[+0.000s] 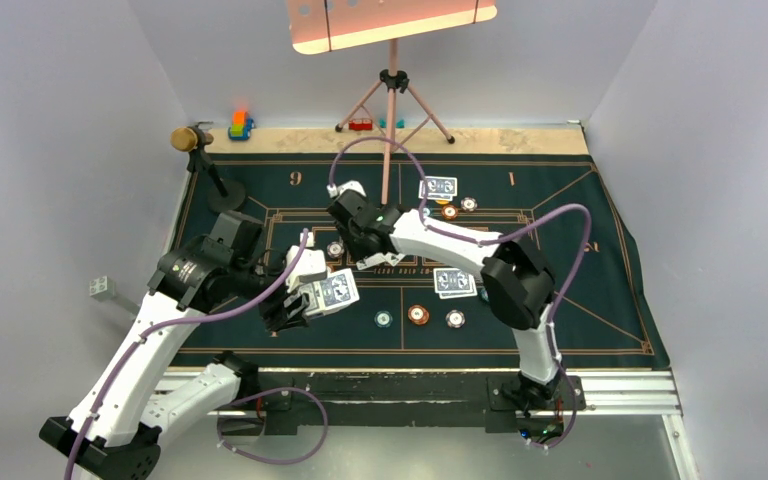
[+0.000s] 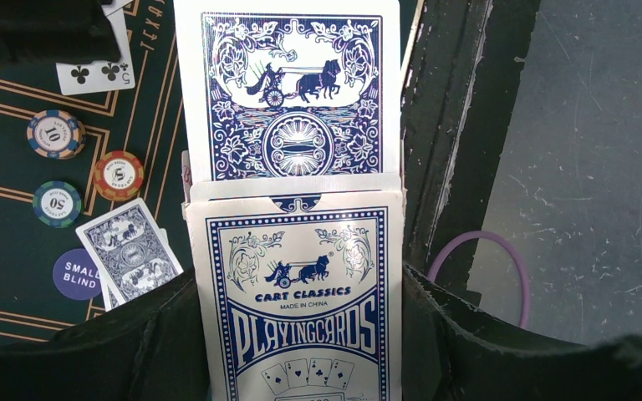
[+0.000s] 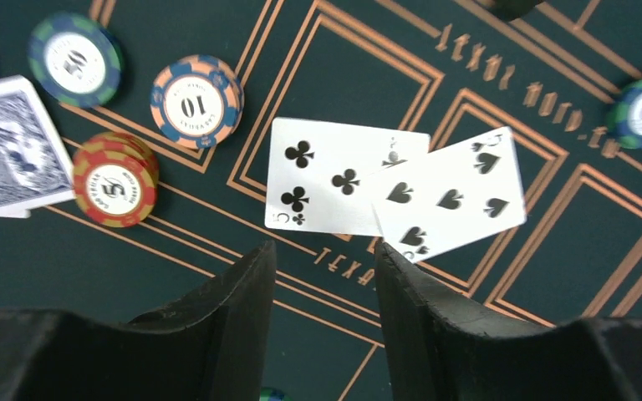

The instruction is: Distribute texas hold em gaming equipment

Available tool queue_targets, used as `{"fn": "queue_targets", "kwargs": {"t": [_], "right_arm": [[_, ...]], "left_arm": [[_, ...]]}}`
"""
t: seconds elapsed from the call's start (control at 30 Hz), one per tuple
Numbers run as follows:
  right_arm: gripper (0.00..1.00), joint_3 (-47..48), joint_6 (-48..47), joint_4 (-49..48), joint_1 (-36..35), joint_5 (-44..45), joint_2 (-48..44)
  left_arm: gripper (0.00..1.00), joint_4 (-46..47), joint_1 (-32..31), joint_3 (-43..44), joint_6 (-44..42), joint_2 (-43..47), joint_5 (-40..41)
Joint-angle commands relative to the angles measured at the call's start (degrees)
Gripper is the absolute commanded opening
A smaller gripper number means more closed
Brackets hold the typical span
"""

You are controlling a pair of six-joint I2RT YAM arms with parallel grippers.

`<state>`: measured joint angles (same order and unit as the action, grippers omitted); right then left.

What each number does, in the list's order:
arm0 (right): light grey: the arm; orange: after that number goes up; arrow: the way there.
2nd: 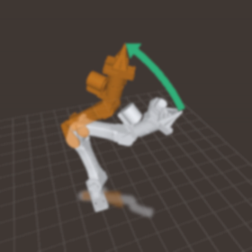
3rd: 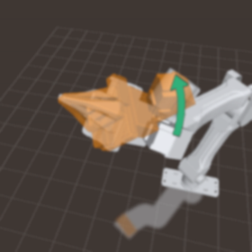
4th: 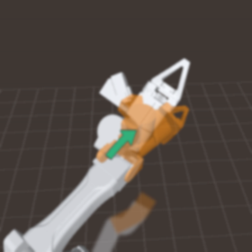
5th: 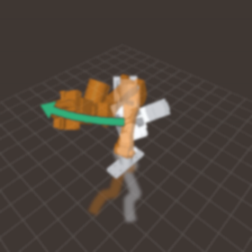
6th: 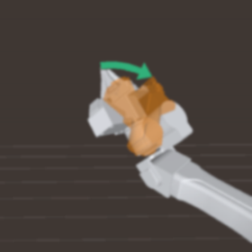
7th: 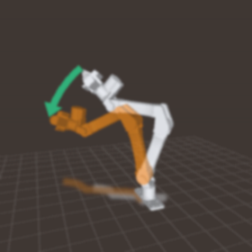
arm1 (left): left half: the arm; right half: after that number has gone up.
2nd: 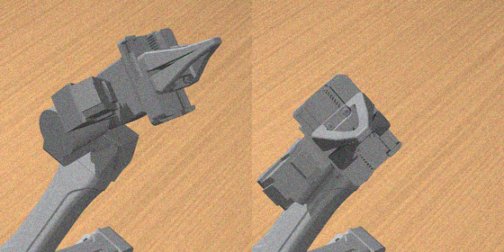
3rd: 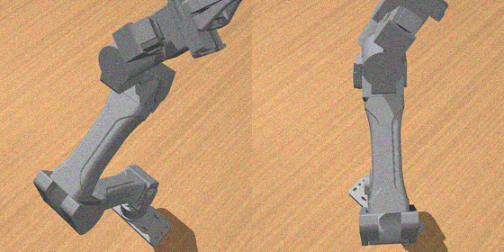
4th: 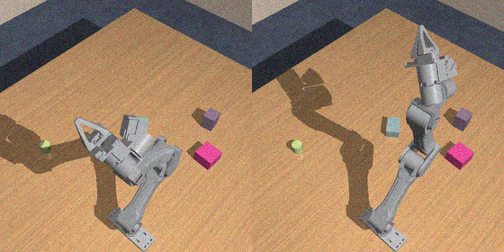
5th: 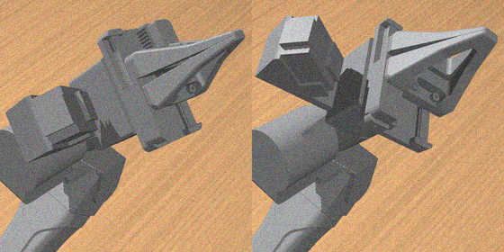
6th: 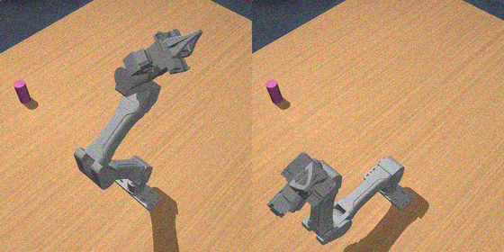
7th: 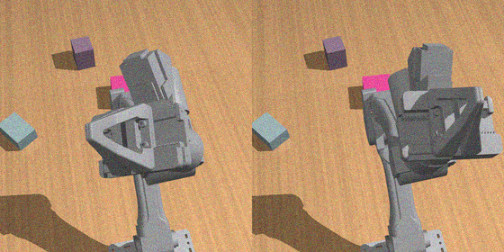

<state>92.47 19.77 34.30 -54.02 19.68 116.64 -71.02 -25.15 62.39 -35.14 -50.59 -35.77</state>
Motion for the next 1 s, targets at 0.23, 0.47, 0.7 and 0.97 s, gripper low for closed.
{"fn": "queue_targets", "kwargs": {"t": [0.23, 0.47, 0.7, 0.97], "right_arm": [[0.76, -3.38, 4.63, 2.55, 7.4, -9.63, -23.91], [0.88, -16.67, 10.49, -8.55, 13.6, -33.24, -41.12], [0.91, -24.7, 18.46, -20.02, 14.37, -51.51, -44.92], [0.93, -23.47, 19.64, -22.75, 8.42, -51.56, -40.21]], "left_arm": [[0.0, 2.87, 0.15, 0.81, 0.06, 0.63, -1.22], [0.0, 3.5, 0.1, 0.9, 0.14, -0.31, -1.32], [0.0, 5.12, 0.13, 0.93, 1.0, -1.08, -0.78], [0.0, 6.52, 0.1, 0.94, 1.74, -2.96, 1.46]]}}
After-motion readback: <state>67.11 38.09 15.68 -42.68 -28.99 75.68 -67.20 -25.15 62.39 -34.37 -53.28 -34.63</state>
